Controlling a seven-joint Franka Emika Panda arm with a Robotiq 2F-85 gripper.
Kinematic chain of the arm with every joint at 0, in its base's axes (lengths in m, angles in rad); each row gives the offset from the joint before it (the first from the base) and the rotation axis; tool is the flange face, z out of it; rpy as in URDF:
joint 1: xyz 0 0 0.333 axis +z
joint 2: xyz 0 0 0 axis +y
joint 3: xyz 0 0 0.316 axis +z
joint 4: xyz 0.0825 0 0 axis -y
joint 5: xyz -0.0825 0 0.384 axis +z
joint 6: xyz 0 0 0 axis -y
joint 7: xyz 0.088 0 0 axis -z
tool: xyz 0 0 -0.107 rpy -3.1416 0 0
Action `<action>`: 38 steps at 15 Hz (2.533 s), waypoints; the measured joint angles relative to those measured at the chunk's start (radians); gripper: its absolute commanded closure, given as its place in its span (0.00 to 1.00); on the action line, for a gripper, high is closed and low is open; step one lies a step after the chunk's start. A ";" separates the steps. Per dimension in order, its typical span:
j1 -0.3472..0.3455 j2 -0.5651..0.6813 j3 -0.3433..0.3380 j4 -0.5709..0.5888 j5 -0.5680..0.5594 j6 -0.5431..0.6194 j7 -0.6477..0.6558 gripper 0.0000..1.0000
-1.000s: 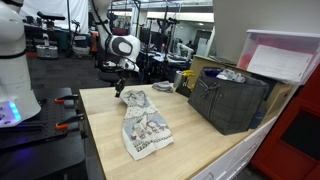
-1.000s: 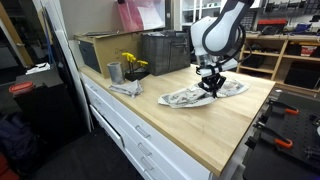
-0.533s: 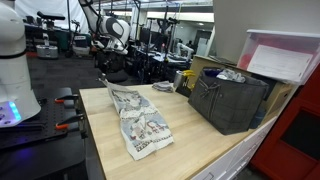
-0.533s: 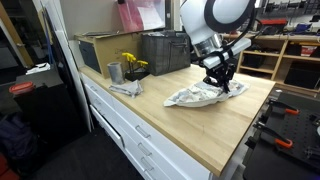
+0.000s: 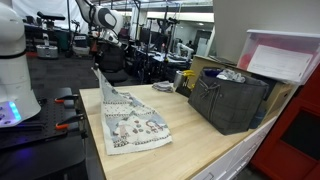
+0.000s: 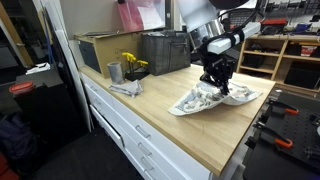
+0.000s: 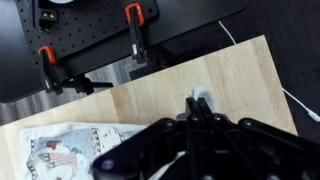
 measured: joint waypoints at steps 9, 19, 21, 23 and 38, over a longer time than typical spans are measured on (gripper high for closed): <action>-0.077 -0.048 0.004 -0.005 -0.162 0.050 -0.068 0.01; -0.177 0.144 -0.064 -0.030 -0.287 0.509 -0.102 0.34; -0.157 0.194 -0.065 -0.028 -0.321 0.571 -0.106 0.51; -0.121 0.239 -0.090 -0.023 -0.404 0.612 -0.080 0.66; -0.029 0.512 -0.232 0.207 -0.392 0.679 0.041 1.00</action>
